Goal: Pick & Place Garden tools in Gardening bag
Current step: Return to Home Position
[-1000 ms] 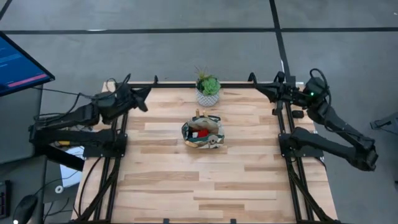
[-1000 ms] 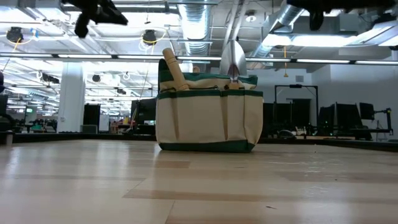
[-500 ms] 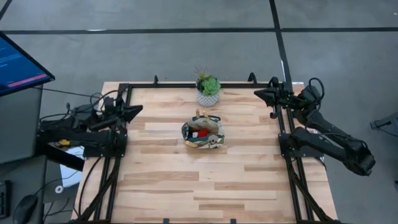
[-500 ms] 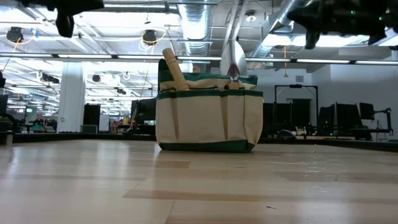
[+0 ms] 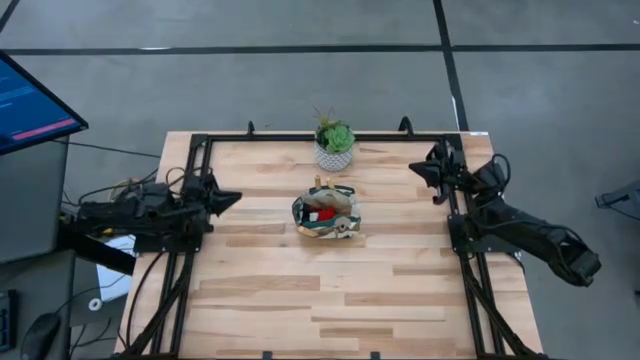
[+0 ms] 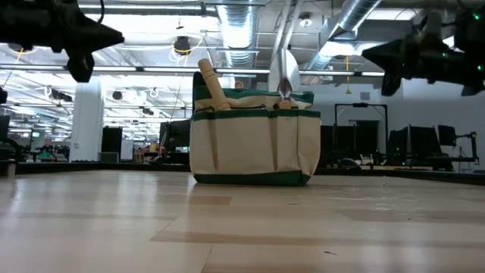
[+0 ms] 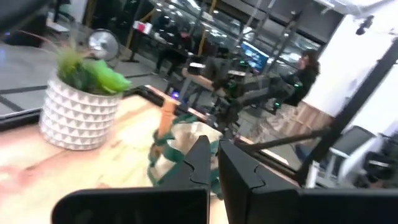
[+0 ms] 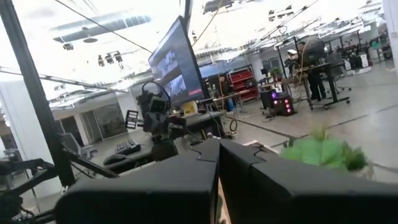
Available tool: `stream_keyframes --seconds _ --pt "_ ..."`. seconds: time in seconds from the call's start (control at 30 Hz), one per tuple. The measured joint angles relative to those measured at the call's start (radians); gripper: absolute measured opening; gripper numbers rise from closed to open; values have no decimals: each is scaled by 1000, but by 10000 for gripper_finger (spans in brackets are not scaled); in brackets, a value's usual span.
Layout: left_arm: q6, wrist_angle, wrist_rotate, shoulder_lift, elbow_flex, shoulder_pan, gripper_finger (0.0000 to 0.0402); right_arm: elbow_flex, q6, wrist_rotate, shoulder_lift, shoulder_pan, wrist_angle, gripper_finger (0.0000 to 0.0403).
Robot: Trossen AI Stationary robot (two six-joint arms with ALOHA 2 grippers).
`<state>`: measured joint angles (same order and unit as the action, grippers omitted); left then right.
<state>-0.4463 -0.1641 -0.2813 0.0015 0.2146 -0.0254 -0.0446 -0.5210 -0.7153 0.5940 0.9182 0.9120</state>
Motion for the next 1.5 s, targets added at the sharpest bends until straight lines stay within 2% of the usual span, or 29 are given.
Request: stream_keyframes --seconds 0.2,0.5,0.6,1.13,1.5 --pt "-2 30 36 -1 -73 0 1 37 -7 -46 5 3 -28 0" --pt "11 175 108 4 -194 0 1 37 -1 -41 7 3 -125 0" --pt "27 177 127 7 -195 -1 1 37 -1 -13 8 3 -183 0" --pt "16 184 130 14 -196 0 4 38 -3 -13 8 2 -461 0" --pt "16 189 130 14 -196 0 4 38 -3 -13 8 2 -537 0"
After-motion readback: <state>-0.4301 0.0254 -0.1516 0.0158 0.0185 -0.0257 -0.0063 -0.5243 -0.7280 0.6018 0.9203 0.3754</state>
